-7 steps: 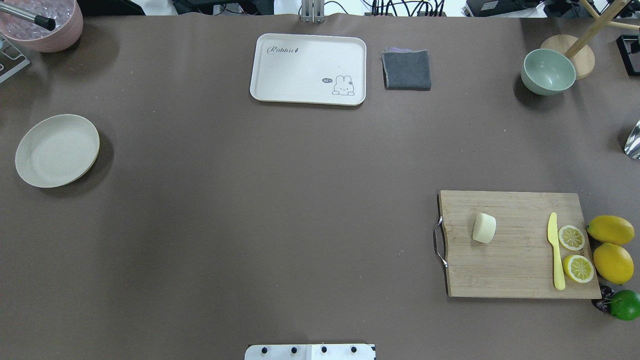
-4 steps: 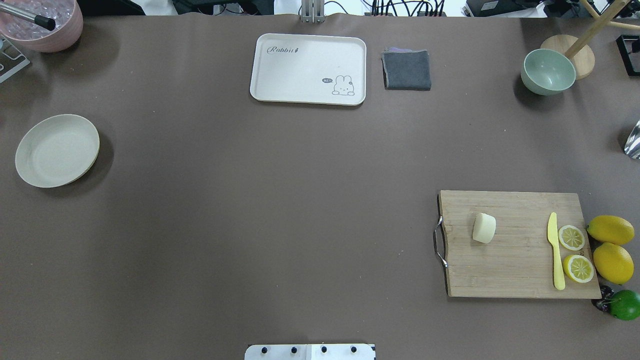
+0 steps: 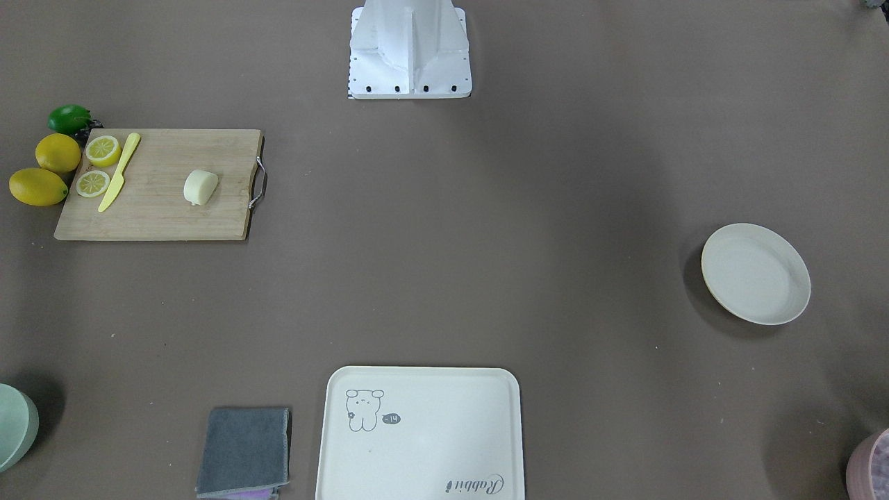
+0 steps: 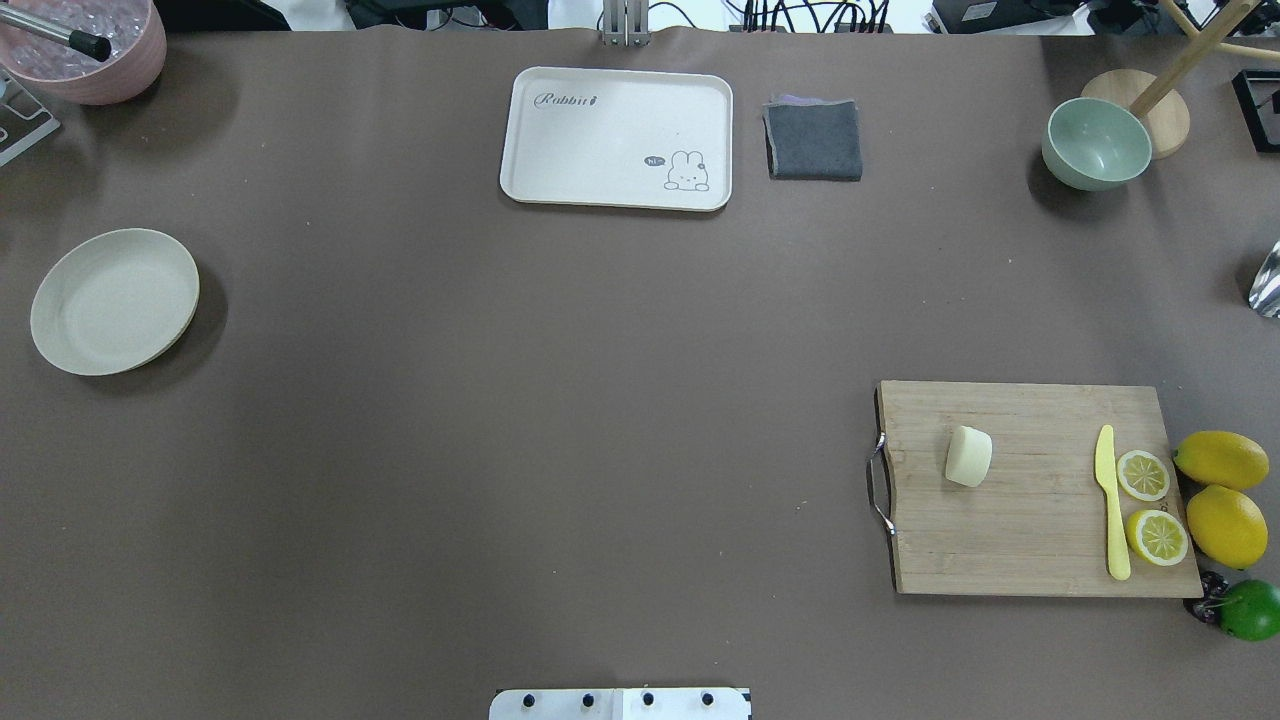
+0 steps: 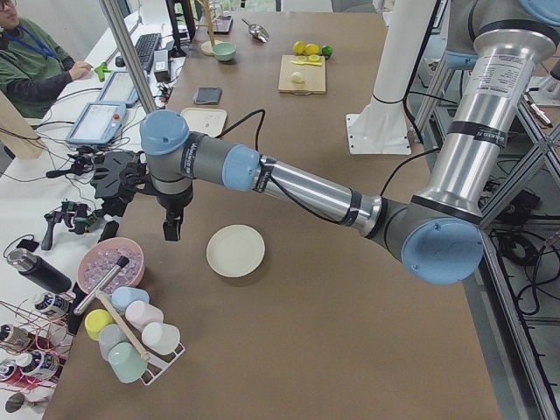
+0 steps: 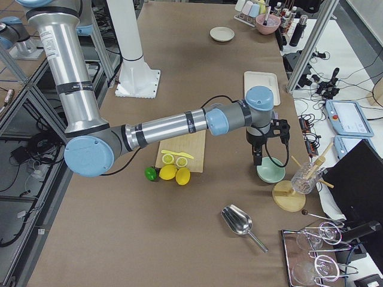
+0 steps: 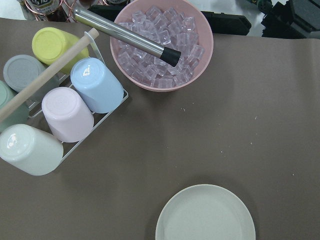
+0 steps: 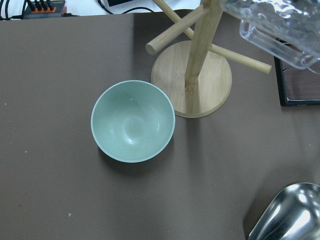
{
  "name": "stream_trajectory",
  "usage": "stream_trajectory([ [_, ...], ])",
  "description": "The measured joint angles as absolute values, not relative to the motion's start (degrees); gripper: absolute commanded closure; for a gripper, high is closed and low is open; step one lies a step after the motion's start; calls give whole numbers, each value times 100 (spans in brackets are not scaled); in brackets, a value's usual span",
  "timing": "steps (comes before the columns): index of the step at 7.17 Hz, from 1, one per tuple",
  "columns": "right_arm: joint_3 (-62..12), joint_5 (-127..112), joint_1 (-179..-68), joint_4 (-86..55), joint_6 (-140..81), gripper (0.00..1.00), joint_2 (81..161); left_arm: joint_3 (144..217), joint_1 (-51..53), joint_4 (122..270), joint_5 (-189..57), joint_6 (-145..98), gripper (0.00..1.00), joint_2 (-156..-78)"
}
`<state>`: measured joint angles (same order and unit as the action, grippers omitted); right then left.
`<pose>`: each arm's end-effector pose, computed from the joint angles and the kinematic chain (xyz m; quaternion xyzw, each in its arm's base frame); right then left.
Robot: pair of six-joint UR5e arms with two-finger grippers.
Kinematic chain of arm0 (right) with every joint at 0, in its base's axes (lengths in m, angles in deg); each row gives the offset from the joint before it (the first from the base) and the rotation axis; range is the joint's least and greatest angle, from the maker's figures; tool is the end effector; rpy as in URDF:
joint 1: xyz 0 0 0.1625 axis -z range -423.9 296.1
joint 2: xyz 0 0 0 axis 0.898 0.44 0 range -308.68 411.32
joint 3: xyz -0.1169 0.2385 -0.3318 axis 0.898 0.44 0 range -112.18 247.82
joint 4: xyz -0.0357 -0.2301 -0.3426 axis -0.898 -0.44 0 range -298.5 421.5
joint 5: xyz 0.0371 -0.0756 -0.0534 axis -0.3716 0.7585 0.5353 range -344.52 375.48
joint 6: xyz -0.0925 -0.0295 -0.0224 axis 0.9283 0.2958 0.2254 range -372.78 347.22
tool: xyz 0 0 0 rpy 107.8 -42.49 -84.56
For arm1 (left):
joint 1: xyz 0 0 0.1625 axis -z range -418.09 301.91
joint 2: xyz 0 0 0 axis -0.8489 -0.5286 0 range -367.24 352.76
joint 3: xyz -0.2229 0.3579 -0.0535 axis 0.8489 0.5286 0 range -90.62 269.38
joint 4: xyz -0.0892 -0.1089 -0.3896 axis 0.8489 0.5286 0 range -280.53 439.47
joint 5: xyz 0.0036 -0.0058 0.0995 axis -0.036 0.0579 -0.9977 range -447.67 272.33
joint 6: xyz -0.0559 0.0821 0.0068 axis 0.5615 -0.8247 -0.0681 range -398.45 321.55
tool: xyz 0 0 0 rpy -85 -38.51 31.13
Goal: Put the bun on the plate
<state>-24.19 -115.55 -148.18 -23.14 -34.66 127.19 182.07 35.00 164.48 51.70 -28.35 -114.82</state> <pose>0.0077 -0.6047 0.4992 0.0876 -0.3760 0.0647 0.9202 -0.0906 -0.6057 0.4681 0.0953 0.4205 -0.0483 0.9010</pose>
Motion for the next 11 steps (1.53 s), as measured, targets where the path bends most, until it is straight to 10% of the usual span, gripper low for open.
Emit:
stream_trajectory([
  [11,-2614,-11759,-14897,-2312,-3513,0,12699,17703,3217,17768,5324,-2913,2,-10940],
])
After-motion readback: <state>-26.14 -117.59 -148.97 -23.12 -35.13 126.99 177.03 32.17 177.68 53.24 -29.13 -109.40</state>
